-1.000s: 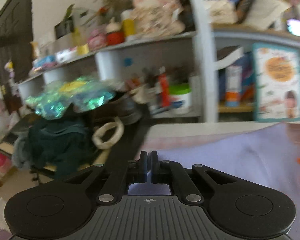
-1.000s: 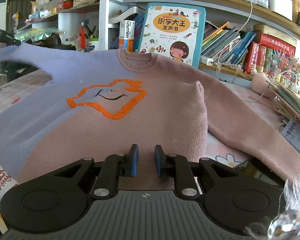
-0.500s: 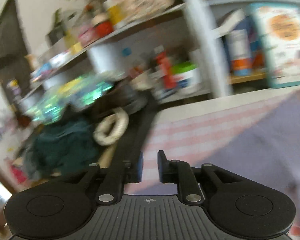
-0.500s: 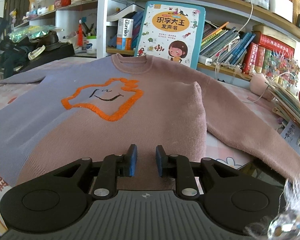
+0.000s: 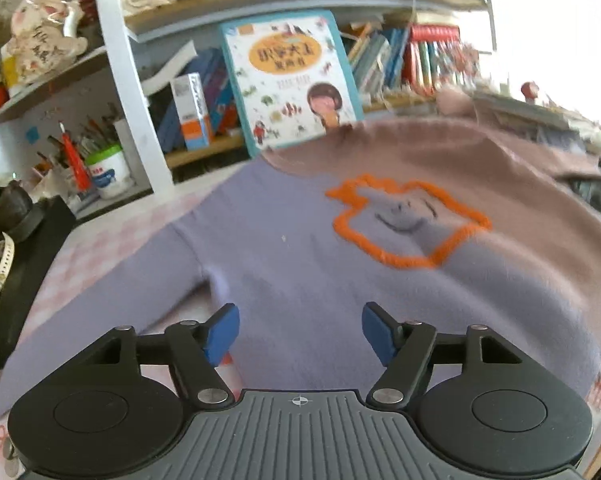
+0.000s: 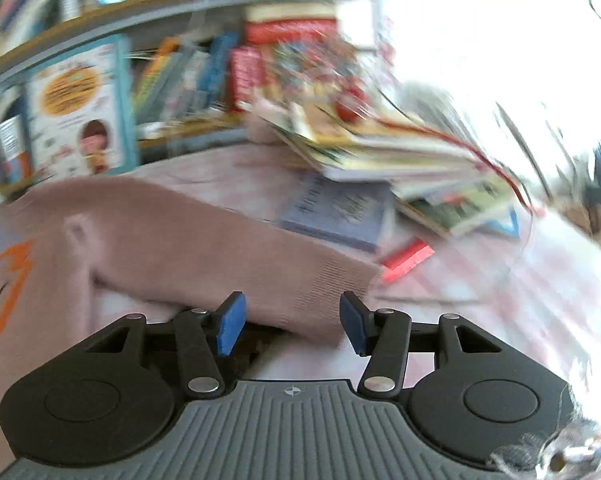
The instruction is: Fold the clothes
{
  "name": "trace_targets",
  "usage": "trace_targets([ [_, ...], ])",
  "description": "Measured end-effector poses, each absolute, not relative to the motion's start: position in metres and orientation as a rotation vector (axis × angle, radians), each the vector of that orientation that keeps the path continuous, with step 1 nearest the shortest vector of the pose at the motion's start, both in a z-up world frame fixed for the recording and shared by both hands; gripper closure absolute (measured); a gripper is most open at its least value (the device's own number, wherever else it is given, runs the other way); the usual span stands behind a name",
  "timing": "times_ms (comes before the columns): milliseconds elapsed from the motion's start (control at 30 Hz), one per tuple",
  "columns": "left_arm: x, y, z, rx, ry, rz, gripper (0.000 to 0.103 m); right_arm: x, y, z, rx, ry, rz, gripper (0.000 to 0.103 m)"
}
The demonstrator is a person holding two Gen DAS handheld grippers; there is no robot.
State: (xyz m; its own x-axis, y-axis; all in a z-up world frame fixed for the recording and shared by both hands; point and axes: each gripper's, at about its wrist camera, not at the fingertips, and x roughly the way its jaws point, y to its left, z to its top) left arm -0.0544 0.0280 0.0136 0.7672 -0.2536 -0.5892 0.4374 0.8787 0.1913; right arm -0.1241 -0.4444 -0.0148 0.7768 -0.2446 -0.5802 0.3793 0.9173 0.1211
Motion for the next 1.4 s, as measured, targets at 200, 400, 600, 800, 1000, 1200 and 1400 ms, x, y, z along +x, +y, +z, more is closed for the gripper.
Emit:
trace_targets([
  [200,-0.065,0.032,0.003,0.353,0.620,-0.379,0.026,-0.116,-0.467,-0.024,0.374,0.626,-0.372,0.054],
  [400,-0.068,0.037,-0.003,0.310,0.642,-0.375,0.026,-0.117,-0.474,-0.024,0.386,0.608,-0.445,0.055],
  [600,-0.065,0.042,-0.005,0.249,0.659,-0.376,0.025,-0.111,-0.472,-0.020,0.359,0.604,-0.394,0.095],
  [800,-0.066,0.042,-0.006,0.242,0.663,-0.368,0.025,-0.098,-0.460,0.012,0.129,0.449,-0.427,0.098],
  [1000,-0.065,0.043,-0.005,0.245,0.667,-0.368,0.025,-0.060,-0.436,0.046,-0.252,0.265,-0.505,0.099],
  [1200,-0.066,0.054,0.000,0.234,0.664,-0.337,0.025,-0.033,-0.445,0.057,-0.326,0.150,-0.562,0.100],
  [1400,-0.062,0.085,0.014,0.153,0.628,-0.256,0.025,-0.004,-0.482,0.044,-0.201,0.410,-0.577,0.095],
])
